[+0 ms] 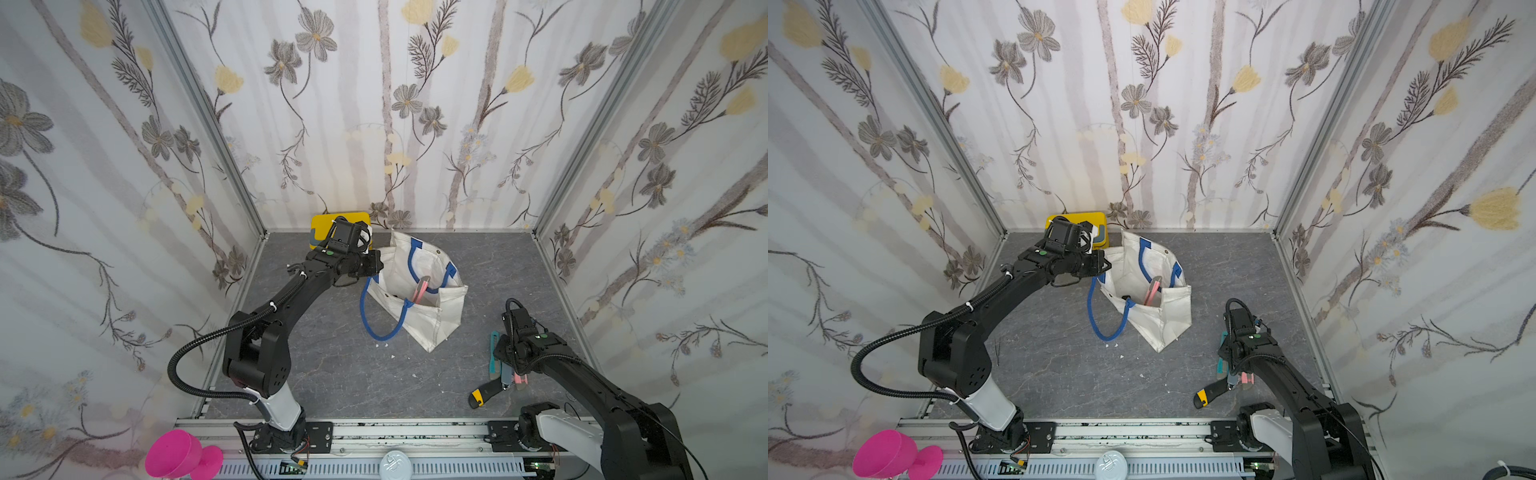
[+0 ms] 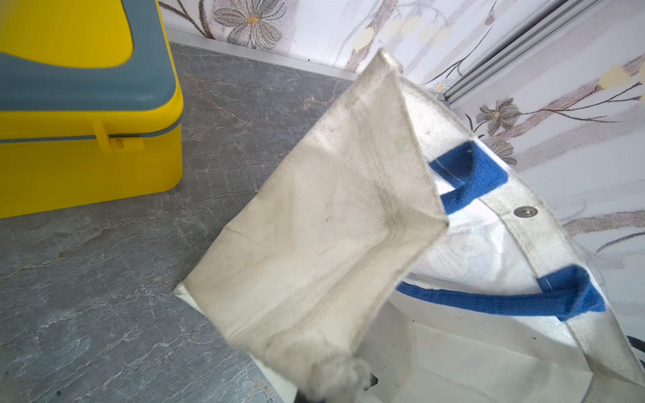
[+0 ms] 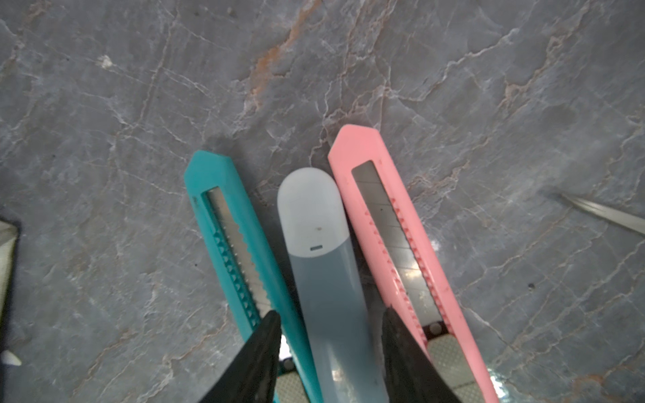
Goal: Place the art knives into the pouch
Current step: Pick up the utility knife at the center of the board.
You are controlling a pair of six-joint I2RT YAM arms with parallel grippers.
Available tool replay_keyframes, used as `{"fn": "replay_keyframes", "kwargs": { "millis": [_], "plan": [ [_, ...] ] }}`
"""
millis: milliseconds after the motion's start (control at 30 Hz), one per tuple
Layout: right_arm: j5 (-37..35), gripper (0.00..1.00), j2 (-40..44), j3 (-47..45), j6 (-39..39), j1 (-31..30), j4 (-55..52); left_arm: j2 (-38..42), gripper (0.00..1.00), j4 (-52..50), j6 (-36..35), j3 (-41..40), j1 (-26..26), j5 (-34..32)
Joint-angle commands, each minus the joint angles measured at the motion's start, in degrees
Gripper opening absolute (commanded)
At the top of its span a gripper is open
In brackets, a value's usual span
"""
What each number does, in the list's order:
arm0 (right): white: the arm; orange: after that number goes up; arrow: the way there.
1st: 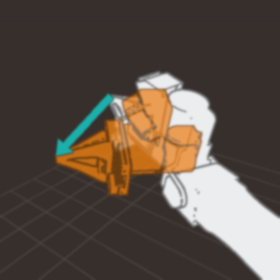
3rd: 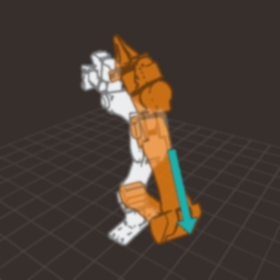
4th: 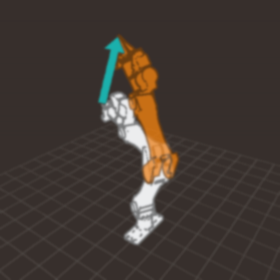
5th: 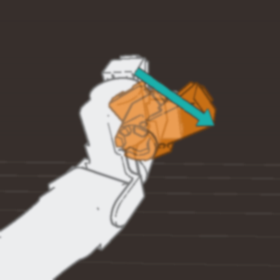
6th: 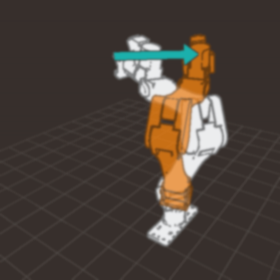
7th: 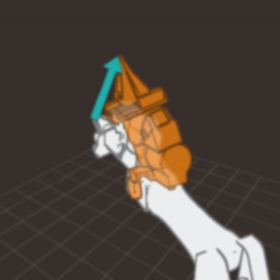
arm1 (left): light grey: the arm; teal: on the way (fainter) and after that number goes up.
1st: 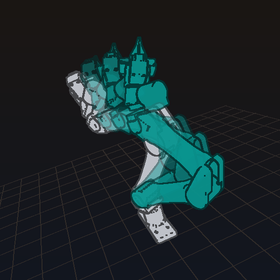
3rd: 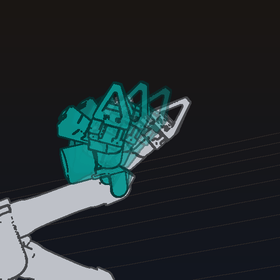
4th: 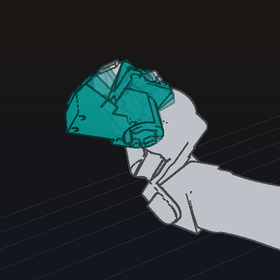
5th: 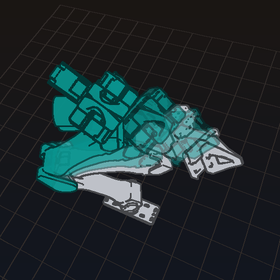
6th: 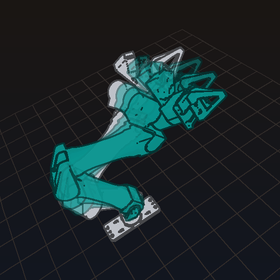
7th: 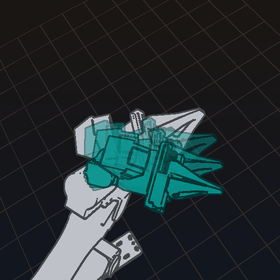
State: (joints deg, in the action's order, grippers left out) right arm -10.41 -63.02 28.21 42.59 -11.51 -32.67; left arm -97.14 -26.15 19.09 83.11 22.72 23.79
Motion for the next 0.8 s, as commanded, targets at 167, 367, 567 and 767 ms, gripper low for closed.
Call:
{"fn": "replay_keyframes", "kwargs": {
  "millis": [167,367,567,767],
  "plan": [
    [-2.02,0.43,-0.96,-1.48,0.68,0.26,3.39,0.16,0.00,0.93,0.07,0.13,0.06,0.82],
    [0.27,0.33,-2.79,-2.45,-0.61,0.52,5.37,0.23,0.00,0.84,0.07,0.14,0.05,0.65],
    [0.34,0.31,-2.50,-1.37,-2.26,0.52,6.34,0.30,0.00,0.90,0.07,0.12,0.07,0.65],
    [1.24,0.28,-3.44,1.28,-3.49,0.52,6.81,0.53,0.00,0.84,0.07,0.12,0.07,0.57]
  ]
}}
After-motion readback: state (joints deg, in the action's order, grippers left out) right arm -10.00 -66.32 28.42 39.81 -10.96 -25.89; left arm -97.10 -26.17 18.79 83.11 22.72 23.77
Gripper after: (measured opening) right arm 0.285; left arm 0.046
